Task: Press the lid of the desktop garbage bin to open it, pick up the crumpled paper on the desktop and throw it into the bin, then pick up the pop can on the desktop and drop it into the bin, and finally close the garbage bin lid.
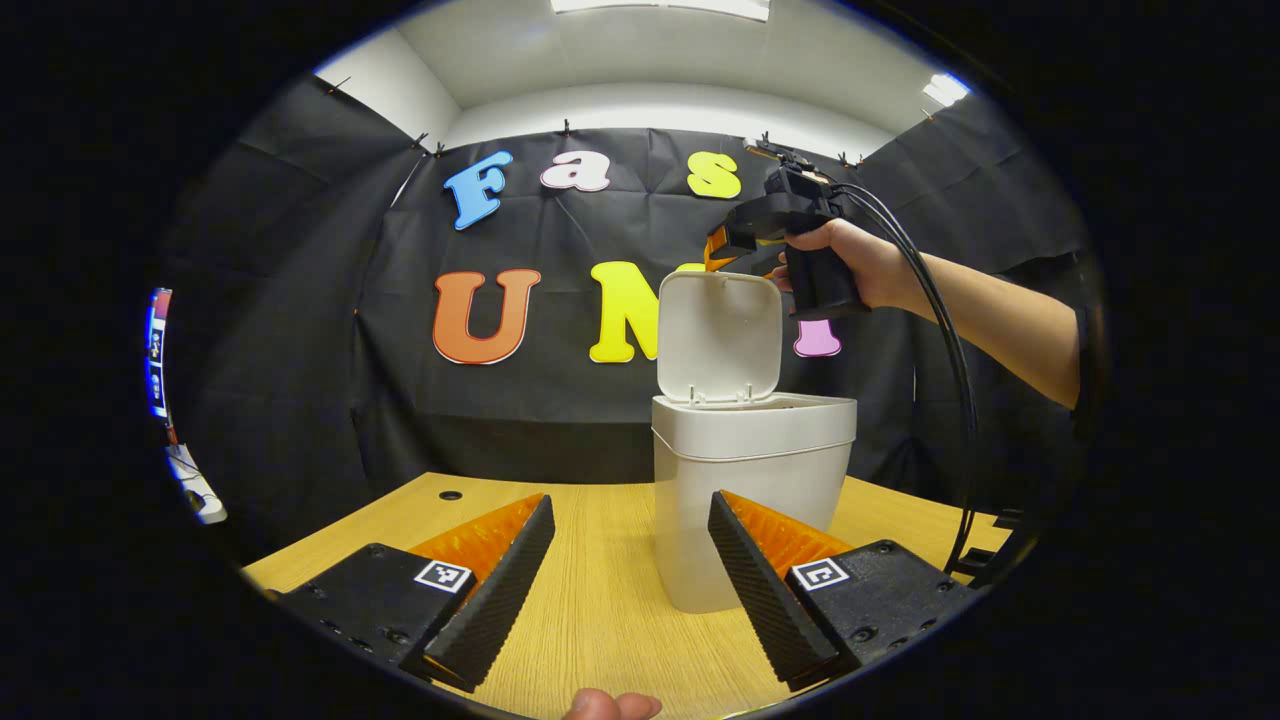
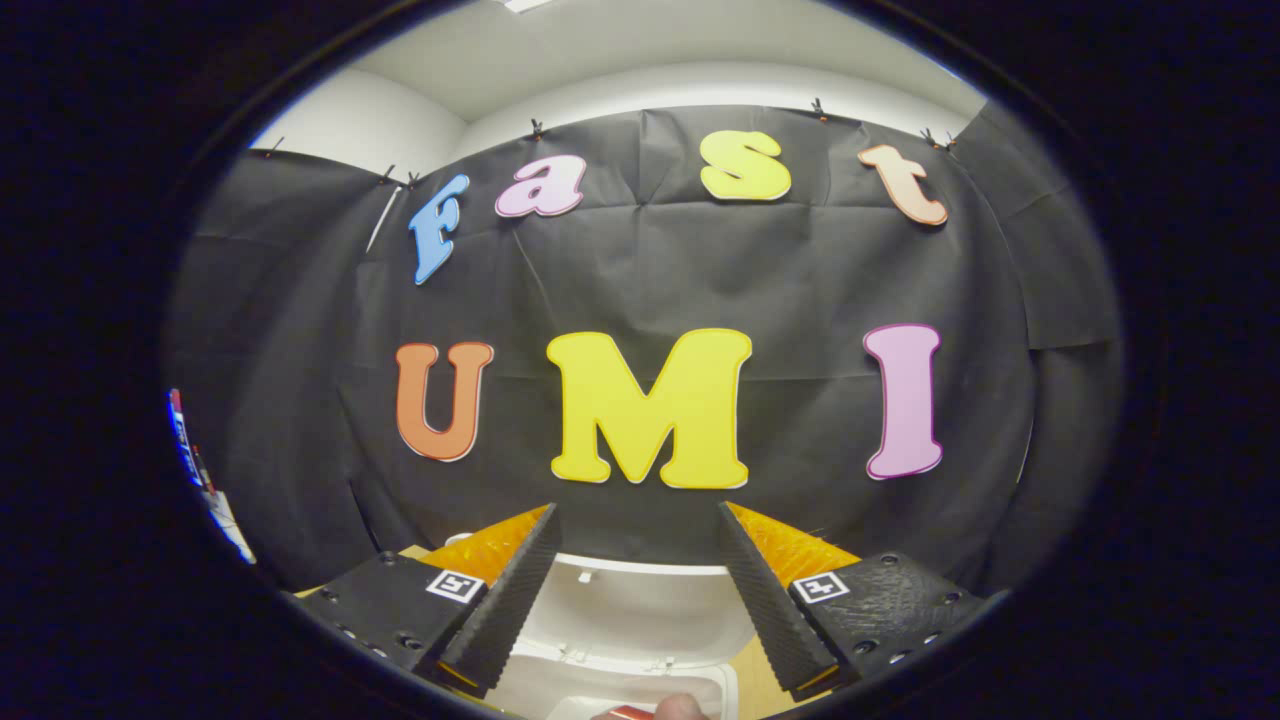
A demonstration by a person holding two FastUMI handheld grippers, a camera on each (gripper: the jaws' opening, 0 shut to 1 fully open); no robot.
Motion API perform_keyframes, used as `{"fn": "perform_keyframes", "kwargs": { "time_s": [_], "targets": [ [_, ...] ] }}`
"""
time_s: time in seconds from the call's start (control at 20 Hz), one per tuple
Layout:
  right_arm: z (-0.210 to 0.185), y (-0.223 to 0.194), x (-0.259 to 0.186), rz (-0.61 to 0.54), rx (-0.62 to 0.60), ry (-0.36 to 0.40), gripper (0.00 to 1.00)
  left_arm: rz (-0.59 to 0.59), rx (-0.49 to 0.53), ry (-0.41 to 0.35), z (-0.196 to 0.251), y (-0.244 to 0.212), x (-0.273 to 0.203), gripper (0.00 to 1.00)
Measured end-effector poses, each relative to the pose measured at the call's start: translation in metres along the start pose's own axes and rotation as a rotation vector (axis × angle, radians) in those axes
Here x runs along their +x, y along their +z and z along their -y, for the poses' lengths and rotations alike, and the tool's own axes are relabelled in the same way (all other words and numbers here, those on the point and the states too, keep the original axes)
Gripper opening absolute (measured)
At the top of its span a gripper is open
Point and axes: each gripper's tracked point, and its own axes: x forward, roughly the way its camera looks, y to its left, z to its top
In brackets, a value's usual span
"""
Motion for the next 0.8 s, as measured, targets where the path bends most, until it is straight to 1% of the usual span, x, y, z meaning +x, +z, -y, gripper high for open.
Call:
{"fn": "perform_keyframes", "kwargs": {
  "time_s": [0.2,0.3,0.4,0.45,0.55,0.65,0.8],
  "targets": [
    [-0.004,-0.009,-0.022,-0.029,0.042,0.027,0.95,-0.003,0.0,0.013,-0.004,-0.002,0.002,1.0],
    [-0.006,-0.018,-0.035,-0.045,0.041,0.036,0.97,-0.008,-0.002,0.015,-0.004,-0.004,0.003,1.0],
    [-0.013,-0.044,-0.052,-0.099,0.017,0.06,0.96,-0.006,0.012,0.039,-0.009,-0.004,0.003,1.0],
    [-0.019,-0.056,-0.061,-0.121,0.013,0.085,0.96,-0.003,0.017,0.052,-0.013,-0.004,0.004,1.0],
    [-0.022,-0.075,-0.077,-0.144,0.014,0.109,0.96,-0.001,0.018,0.052,-0.01,-0.004,0.006,1.0],
    [-0.02,-0.089,-0.09,-0.136,0.018,0.107,0.96,0.003,0.035,0.063,-0.012,-0.003,0.005,1.0],
    [-0.013,-0.107,-0.104,-0.103,0.042,0.078,0.98,0.018,0.06,0.079,-0.013,-0.001,0.005,1.0]
  ]
}}
